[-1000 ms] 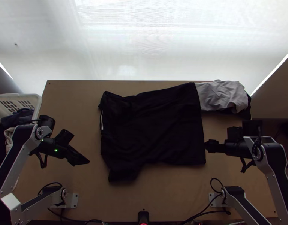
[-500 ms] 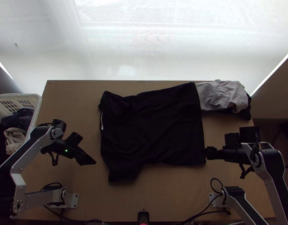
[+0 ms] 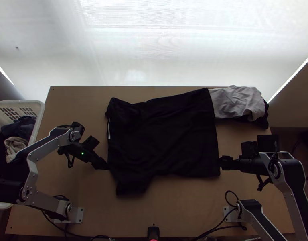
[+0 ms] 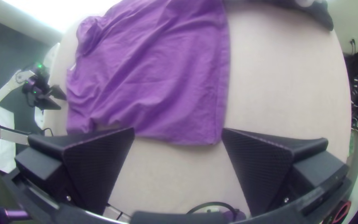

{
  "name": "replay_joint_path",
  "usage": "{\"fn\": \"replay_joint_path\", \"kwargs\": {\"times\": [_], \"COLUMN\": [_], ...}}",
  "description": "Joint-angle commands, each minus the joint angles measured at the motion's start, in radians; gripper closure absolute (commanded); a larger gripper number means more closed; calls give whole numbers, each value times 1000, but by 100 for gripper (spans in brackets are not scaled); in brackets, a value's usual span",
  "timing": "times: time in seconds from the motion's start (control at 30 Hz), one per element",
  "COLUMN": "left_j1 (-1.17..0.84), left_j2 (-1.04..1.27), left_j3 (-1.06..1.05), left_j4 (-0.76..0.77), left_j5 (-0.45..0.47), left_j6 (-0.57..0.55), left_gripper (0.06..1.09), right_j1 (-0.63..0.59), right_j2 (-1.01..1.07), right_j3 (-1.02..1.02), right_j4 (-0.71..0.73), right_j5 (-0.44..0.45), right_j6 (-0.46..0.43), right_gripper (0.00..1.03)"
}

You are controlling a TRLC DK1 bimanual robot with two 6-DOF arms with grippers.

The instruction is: Fold the t-shirt

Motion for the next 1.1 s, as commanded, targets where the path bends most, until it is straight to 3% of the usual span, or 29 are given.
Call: {"fn": "replay_joint_path", "kwargs": {"times": [0.0, 0.63, 0.7, 0.73, 0.77, 0.83, 1.07], "left_j1": [-33, -130, -130, -130, -130, -119, -102], "left_j2": [71, 8, 0, -10, -33, -104, -199], "left_j3": [53, 32, 16, 7, -7, -43, -112], "left_j4": [23, 10, 15, 16, 21, 92, 164], "left_j5": [-3, -2, 12, 21, 47, 78, 66], "left_j6": [-24, -38, -29, -10, 20, 28, 56], "left_gripper": [10, 13, 23, 34, 53, 107, 105], "right_j1": [-7, -15, -15, -15, -16, -29, -102], "right_j2": [5, 9, 9, 9, 9, 15, 141], "right_j3": [5, 12, 14, 14, 15, 18, -18], "right_j4": [0, 2, 0, 0, 0, -10, -93], "right_j5": [-1, -1, 1, 1, 1, 1, -100], "right_j6": [5, 0, -3, -3, -3, -3, -40], "right_gripper": [5, 5, 5, 5, 5, 6, 7]}}
